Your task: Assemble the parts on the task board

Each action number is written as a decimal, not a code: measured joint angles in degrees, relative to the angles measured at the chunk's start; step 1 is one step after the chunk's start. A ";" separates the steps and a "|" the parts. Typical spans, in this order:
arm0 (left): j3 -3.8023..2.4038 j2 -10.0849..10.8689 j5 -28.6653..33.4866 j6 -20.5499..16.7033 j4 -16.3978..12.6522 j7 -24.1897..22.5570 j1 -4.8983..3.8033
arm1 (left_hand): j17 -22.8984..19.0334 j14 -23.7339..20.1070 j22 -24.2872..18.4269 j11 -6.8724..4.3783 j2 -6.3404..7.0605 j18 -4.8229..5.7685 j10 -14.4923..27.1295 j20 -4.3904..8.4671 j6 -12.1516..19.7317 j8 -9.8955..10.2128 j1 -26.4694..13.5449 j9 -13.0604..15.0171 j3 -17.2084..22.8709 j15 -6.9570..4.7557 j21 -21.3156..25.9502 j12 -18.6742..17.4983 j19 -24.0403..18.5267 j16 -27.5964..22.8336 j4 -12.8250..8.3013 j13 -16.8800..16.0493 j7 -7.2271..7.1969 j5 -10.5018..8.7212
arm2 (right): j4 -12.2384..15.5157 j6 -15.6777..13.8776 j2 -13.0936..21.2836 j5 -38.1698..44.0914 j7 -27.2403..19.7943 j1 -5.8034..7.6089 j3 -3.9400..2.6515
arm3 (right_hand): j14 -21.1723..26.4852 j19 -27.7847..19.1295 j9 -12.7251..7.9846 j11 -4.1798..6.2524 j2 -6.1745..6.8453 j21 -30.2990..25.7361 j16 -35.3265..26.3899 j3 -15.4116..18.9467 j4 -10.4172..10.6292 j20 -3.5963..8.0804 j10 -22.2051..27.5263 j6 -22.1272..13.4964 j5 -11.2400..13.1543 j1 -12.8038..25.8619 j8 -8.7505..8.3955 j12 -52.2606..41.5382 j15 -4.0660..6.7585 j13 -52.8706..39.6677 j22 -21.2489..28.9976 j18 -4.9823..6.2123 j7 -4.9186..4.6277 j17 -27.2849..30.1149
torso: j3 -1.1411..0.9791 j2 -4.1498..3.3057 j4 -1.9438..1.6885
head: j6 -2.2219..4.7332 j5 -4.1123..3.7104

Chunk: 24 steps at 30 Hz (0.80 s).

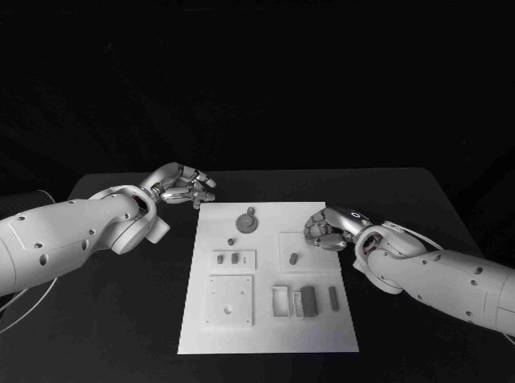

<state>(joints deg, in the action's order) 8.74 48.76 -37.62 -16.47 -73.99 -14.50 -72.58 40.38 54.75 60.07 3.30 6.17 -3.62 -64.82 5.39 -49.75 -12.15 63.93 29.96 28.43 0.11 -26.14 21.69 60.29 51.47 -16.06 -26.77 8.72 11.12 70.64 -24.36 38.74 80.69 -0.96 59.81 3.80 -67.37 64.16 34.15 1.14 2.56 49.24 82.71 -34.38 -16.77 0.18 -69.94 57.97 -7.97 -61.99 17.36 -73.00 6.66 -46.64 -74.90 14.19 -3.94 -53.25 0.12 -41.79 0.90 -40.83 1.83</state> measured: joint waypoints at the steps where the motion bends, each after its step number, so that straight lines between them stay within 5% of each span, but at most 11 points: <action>1: 0.00 0.00 0.01 0.00 0.00 0.00 0.00 | 0.00 0.00 0.00 0.08 0.00 0.00 -0.03 -0.08 0.00 0.00 0.00 -0.01 0.00 0.00 0.00 0.00 -0.08 0.00 0.00 0.00 0.00 -0.11 | 0.04 0.04 0.01 -0.07 0.00 0.00 -0.06 | 0.00 0.00 0.00 0.00 0.00 0.00 0.00 0.00 0.00 0.00 0.00 0.00 0.00 0.00 0.05 0.00 0.00 0.00 0.00 -0.01 0.00 0.00 | 0.00 0.00 0.00 | 0.02 -0.02; 14: 0.00 0.05 0.11 0.03 0.08 0.07 0.00 | 0.05 -0.03 0.00 1.69 0.00 0.56 1.58 -0.19 -1.38 0.00 0.00 0.00 -0.16 0.04 0.03 0.00 -0.18 0.00 -0.16 0.05 1.08 -0.10 | 2.78 1.04 2.13 -2.08 -0.03 0.93 -0.68 | 0.00 0.00 0.00 0.00 -0.30 0.00 0.00 0.00 -0.01 0.00 0.00 -0.08 0.00 0.31 0.22 0.00 -0.03 -0.05 0.00 -0.02 -0.08 0.01 | 0.04 0.00 -0.02 | -0.01 -0.04; 24: 0.00 0.07 0.14 0.02 0.22 0.12 0.00 | 0.05 -0.03 0.00 1.39 0.00 0.55 1.44 -0.19 -1.44 0.00 0.00 0.00 -0.16 0.04 0.03 0.00 -0.18 0.00 -0.16 0.04 1.02 -0.09 | 6.49 1.36 3.24 -4.46 -0.12 1.67 -1.21 | 0.02 0.00 0.02 0.21 0.01 0.00 0.00 -0.10 0.10 -0.01 0.21 -0.09 0.00 0.62 0.22 0.00 -0.08 -0.08 0.00 -0.03 -0.09 0.01 | 0.05 0.03 0.01 | 0.19 0.08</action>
<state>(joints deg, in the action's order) 8.74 48.83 -37.48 -16.45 -73.78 -14.38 -72.58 40.43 54.71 60.07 4.69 6.17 -3.07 -63.38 5.20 -51.19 -12.15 63.93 29.96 28.28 0.14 -26.12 21.68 60.11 51.47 -16.22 -26.73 9.73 11.03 77.13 -23.00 41.98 76.23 -1.08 61.47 2.58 -67.34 64.17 34.17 1.34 2.57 49.24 82.71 -34.48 -16.67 0.18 -69.73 57.88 -7.97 -61.37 17.57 -73.00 6.58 -46.73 -74.90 14.16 -4.02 -53.24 0.17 -41.75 0.91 -40.64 1.91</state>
